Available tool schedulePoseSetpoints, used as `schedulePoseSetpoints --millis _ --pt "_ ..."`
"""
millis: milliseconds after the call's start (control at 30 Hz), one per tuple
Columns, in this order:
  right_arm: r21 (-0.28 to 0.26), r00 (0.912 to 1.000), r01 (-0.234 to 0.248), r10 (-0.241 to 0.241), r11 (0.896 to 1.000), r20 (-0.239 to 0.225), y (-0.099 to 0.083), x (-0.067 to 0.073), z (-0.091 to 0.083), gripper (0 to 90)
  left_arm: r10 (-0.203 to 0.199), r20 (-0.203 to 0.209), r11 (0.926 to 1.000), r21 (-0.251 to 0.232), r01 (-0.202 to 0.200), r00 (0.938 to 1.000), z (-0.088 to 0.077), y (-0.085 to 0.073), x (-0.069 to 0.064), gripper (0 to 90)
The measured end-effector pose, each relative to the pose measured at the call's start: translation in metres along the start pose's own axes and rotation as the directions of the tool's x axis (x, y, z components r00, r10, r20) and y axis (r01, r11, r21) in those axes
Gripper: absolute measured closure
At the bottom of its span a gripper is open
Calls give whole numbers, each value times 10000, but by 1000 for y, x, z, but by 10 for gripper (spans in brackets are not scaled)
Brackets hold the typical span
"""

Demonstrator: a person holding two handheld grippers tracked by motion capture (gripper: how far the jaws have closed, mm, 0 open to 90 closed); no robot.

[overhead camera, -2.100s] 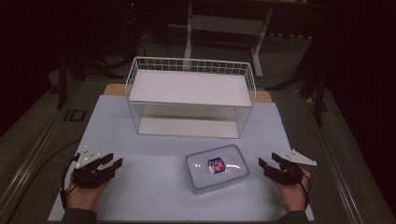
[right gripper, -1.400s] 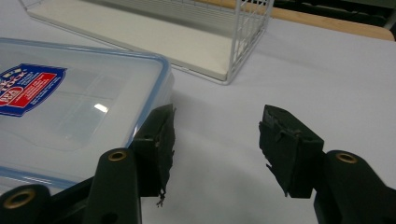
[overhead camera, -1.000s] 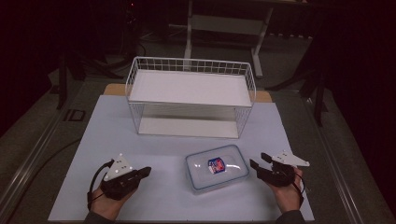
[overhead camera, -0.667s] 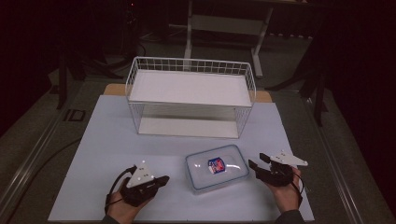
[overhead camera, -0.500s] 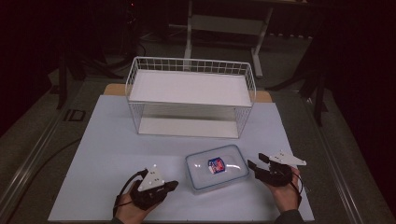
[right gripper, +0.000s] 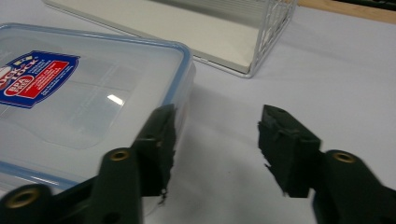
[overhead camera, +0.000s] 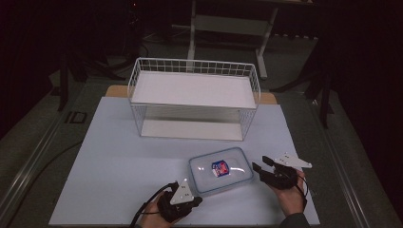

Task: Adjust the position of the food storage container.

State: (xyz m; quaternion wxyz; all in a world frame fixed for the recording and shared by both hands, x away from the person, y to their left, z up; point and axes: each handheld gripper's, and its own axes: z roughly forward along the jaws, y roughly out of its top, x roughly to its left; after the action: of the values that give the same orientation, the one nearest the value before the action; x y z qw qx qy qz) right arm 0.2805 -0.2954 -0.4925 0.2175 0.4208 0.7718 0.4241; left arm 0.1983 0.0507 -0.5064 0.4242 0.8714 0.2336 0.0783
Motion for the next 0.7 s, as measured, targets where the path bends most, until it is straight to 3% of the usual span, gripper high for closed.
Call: schedulePoseSetpoints --millis 133,333,500,700 --pt "41 9995 5 -4 10000 -309 0 -1 0 711 -71 -23 10000 24 72 10000 4 1 0 896" --pt "318 9990 -38 52 9995 -436 2 0 5 867 -185 -40 9998 30 185 9998 6 1 2 896" --pt "659 9979 131 -89 9977 -638 2 5 17 898 -224 -220 9994 252 229 9995 10 0 4 896" --pt "627 9960 173 -117 9979 -890 3 6 16 898 -250 -297 9993 273 258 9992 6 -1 8 896"
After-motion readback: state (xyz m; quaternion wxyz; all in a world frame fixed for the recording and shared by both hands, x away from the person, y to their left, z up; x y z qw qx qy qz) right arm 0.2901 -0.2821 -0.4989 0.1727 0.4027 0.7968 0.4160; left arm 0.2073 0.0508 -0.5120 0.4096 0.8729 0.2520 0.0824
